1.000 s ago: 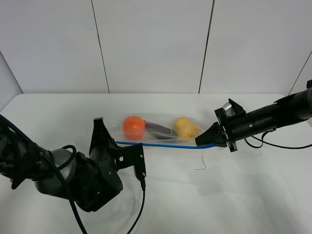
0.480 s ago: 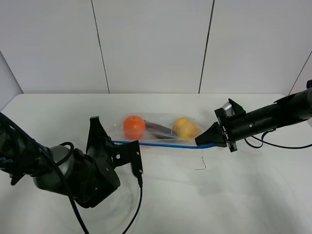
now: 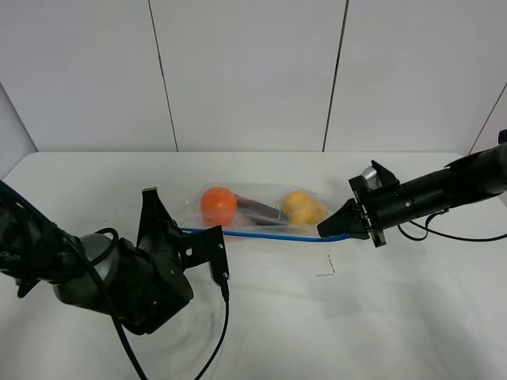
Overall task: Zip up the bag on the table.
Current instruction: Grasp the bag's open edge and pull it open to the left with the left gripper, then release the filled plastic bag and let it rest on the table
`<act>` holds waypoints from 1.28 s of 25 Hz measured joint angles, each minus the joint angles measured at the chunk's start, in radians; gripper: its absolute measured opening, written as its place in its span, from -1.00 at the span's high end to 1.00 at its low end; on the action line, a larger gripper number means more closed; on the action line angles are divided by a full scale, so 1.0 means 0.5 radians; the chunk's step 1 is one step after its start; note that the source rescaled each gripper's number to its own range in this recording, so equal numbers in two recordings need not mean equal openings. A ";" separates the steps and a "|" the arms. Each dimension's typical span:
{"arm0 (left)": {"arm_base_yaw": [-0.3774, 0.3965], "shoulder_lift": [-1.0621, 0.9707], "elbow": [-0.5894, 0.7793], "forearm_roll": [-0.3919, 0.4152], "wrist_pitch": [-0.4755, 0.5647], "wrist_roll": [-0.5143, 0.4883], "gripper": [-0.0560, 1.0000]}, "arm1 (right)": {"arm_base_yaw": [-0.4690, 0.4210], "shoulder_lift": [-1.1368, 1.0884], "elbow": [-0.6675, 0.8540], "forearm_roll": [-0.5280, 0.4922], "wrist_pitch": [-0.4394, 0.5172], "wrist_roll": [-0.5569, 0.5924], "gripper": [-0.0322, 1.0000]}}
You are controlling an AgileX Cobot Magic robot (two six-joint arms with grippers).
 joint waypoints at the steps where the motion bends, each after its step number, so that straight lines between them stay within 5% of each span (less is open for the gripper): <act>1: 0.000 0.000 0.000 0.000 0.000 0.000 0.89 | 0.000 0.000 0.000 0.000 0.000 0.000 0.94; 4: 0.000 0.000 0.000 -0.003 -0.009 0.000 0.78 | 0.000 0.000 0.000 -0.004 0.000 0.000 0.94; 10: 0.000 0.000 0.000 -0.014 -0.005 -0.002 -0.16 | 0.000 0.000 0.000 -0.022 -0.004 0.000 0.94; 12: 0.000 0.000 0.000 -0.014 0.020 -0.002 -0.34 | 0.000 0.000 0.000 -0.022 -0.004 0.000 0.94; 23: 0.000 0.000 0.000 0.045 0.359 -0.002 -0.45 | 0.000 0.000 0.000 -0.022 -0.004 0.000 0.94; 32: 0.000 0.000 -0.006 0.045 0.403 -0.042 -0.45 | 0.000 0.000 0.000 -0.022 -0.004 -0.006 0.94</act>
